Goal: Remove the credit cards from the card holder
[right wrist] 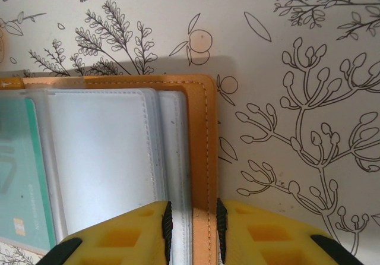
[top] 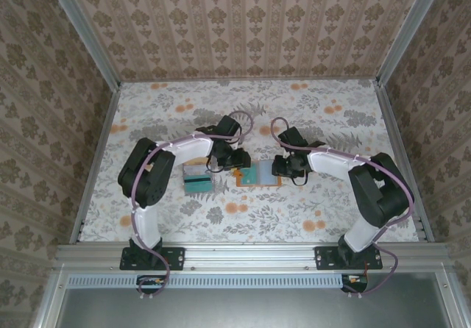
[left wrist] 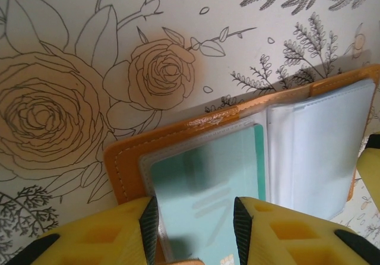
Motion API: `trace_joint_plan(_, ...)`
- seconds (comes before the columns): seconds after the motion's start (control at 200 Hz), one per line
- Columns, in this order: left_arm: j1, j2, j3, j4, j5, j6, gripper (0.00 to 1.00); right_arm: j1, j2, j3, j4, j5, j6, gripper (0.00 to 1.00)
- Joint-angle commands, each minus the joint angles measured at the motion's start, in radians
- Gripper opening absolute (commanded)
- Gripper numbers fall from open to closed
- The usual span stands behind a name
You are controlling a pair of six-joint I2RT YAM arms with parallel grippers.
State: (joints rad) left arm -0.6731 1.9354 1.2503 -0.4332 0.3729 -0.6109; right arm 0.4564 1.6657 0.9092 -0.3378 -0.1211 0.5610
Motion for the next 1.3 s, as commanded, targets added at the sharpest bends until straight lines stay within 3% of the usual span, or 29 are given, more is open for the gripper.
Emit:
trace_joint_plan(0.0, -0.008, 0.024, 0.009, -0.015, -0.003, -0.014, 0.41, 0.008, 0.022, 0.02, 0.006, -0.017, -0.001, 0.3)
trace_joint_plan(0.74, -0.054, 0.042, 0.044, -0.001, 0.022, -0.021, 0.41, 0.013, 0.045, 0.022, 0.004, -0.021, 0.002, 0.3)
trace_joint_plan(0.9, -0.055, 0.042, 0.044, -0.002, 0.017, -0.02, 0.41, 0.013, -0.077, -0.009, 0.024, 0.061, 0.03, 0.3)
trace_joint_plan(1.155, -0.054, 0.046, 0.05, -0.01, 0.006, -0.021, 0.41, 0.021, -0.075, 0.041, 0.05, -0.089, 0.027, 0.28)
trace_joint_plan(1.295, -0.054, 0.045, 0.046, -0.009, 0.003, -0.024, 0.41, 0.042, -0.065, 0.057, 0.045, -0.091, 0.035, 0.28)
